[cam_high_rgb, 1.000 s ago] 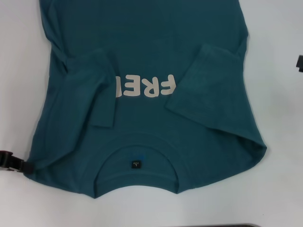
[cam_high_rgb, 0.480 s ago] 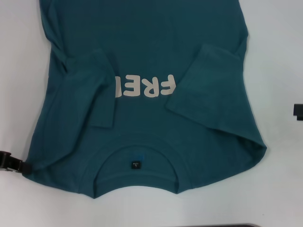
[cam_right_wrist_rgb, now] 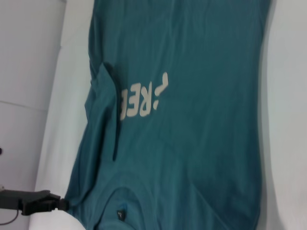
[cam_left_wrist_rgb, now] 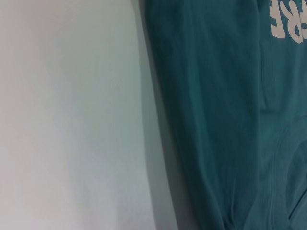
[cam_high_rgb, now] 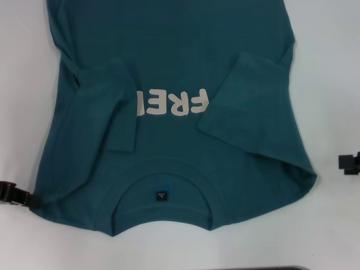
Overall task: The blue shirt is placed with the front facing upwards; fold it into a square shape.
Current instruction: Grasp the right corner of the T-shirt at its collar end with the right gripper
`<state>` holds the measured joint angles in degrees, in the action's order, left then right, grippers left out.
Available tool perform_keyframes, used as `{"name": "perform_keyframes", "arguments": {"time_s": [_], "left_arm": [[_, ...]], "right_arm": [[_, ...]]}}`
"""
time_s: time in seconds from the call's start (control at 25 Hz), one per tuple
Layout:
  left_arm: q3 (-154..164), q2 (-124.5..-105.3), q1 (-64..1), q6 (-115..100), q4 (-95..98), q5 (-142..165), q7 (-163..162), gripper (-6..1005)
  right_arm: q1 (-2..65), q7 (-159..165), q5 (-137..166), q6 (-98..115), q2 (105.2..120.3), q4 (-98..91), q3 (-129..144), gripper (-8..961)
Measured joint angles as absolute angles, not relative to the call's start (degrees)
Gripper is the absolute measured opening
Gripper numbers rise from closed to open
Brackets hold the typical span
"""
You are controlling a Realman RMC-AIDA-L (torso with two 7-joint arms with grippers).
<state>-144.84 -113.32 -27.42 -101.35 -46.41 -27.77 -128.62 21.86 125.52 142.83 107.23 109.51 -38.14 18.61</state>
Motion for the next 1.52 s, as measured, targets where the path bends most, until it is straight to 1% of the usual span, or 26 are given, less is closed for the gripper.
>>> {"name": "perform_keyframes", "arguments": {"time_s": [0.12, 0.56, 0.72, 1.28, 1.52], "left_arm": [[-144.8, -113.33, -27.4, -101.4, -46.4, -27.8, -128.4, 32], [-144.8, -113.37, -27.3, -101.4, -46.4, -27.8, -128.2, 32], [-144.8, -113.37, -27.3, -101.4, -46.3, -27.8, -128.1, 32], [-144.8, -113.37, -27.5, -101.4, -46.3, -27.8, -127.6, 32], [-144.8, -113.28, -27.5, -101.4, -46.3, -27.8, -127.5, 31]], "right_arm": [[22.5, 125.8, 144.2, 105.8, 109.8, -36.6, 19.4, 543], [24.3, 126.2, 145.1, 99.9, 109.88, -31.2, 22.4, 544], [24.7, 126.3, 145.1, 98.0, 110.12, -30.0, 22.9, 541], [25.8, 126.7, 145.1, 96.1, 111.02, -29.6, 23.0, 532], [26.1, 127.0, 145.1, 95.9, 111.18, -29.6, 23.7, 533]]}}
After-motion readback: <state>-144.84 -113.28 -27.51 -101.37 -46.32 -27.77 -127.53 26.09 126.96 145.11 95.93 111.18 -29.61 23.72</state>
